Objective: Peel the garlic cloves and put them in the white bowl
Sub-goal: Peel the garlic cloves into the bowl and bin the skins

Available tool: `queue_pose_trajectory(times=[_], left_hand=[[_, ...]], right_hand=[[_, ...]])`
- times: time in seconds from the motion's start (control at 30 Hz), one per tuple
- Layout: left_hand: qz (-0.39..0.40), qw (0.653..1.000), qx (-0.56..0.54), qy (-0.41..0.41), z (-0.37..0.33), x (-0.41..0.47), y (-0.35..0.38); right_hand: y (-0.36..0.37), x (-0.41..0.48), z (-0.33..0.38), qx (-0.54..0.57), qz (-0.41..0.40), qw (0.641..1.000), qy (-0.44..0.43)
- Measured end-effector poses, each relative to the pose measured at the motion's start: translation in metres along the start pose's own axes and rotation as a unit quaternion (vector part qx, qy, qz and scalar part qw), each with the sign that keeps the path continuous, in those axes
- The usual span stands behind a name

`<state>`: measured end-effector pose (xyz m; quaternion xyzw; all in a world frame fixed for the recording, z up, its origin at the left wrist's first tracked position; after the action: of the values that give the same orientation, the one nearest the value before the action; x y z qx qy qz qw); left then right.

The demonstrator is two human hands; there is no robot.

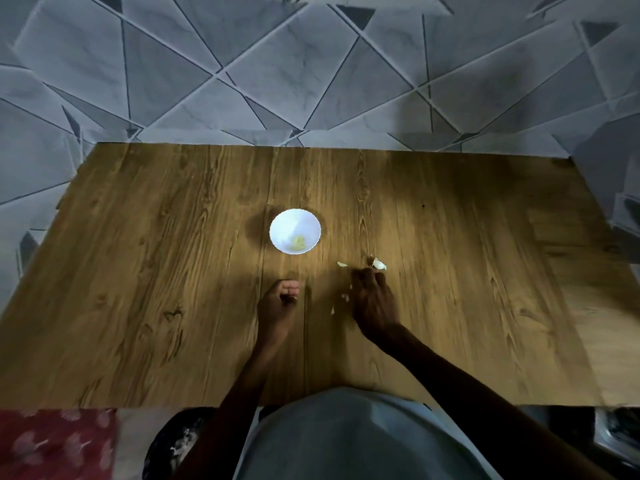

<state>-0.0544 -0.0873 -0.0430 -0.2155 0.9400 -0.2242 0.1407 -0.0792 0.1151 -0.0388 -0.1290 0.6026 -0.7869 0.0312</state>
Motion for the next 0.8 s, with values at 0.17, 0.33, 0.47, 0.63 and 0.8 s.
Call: queue_pose_trajectory(times=[0.17, 0.33, 0.47, 0.63, 0.8], left_hand=[[0.008, 1.000, -0.010, -0.001, 0.003, -0.002, 0.004], [0.015, 1.000, 0.002, -0.004, 0.000, -0.004, 0.011], [0.031, 1.000, -0.003, 0.000, -0.003, -0.007, 0.015], [0.038, 0.988, -0.109, -0.104, 0.004, -0.012, 0.026], [0.089, 0.825, -0.374, -0.415, 0.000, -0.034, 0.056]], right_hand=[[0.002, -0.020, 0.041, -0.008, -0.053, 0.997, -0.060], [0.017, -0.034, 0.042, 0.031, -0.077, 0.982, -0.169], [0.017, -0.030, 0.039, -0.001, -0.053, 0.973, -0.226], [-0.002, -0.014, 0.038, 0.124, -0.050, 0.989, -0.058], [-0.025, 0.004, 0.030, 0.409, -0.037, 0.892, 0.190]])
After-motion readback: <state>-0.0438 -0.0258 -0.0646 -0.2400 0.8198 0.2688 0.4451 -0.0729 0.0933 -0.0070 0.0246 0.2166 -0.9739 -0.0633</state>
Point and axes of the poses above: each hand's wrist, its own x-axis towards the middle knuckle, its own y-axis out of the palm, z = x × y, the point moved 6 cm from there along x, towards the middle knuckle, and after that the axes turned 9 degrees about -z, right-handed, at the moved point
